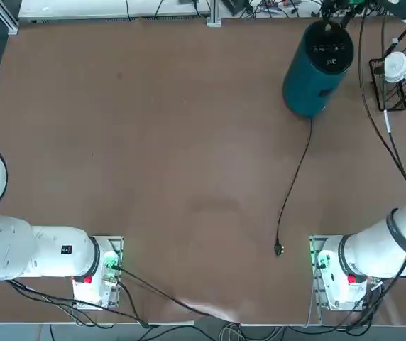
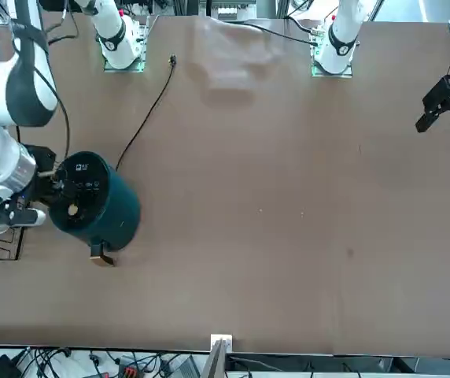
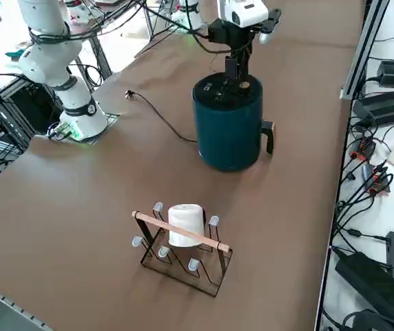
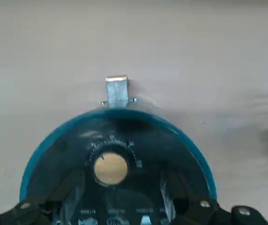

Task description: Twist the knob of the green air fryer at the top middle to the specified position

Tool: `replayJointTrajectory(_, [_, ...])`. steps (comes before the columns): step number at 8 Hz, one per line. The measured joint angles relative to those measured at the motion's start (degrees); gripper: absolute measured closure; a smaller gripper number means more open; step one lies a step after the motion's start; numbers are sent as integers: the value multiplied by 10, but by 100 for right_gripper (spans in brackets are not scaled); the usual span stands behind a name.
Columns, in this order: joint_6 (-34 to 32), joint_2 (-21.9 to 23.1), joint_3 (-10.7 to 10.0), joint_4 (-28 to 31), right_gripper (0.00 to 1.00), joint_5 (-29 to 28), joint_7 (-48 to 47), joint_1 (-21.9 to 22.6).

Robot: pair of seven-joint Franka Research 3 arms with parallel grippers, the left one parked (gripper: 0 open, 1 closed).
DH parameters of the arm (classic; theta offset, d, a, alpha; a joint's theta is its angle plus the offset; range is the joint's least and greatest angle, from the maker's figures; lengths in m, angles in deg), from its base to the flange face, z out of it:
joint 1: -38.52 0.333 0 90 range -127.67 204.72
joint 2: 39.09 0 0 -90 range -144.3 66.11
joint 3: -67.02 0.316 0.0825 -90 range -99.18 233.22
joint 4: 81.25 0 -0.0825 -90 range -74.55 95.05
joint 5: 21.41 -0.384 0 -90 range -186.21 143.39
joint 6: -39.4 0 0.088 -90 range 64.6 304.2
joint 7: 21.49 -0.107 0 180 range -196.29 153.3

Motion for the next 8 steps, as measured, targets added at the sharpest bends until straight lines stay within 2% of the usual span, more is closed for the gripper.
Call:
replayJointTrajectory(3, [10, -11, 0, -1, 8, 0, 0, 6])
replayJointTrajectory(4, [11, -13, 0, -1, 21, 0, 0, 7])
replayJointTrajectory(5, [11, -13, 0, -2, 23, 0, 0, 7])
replayJointTrajectory(6, [11, -13, 0, -2, 33, 0, 0, 7])
replayJointTrajectory(8, [11, -13, 0, -2, 46, -1, 0, 8])
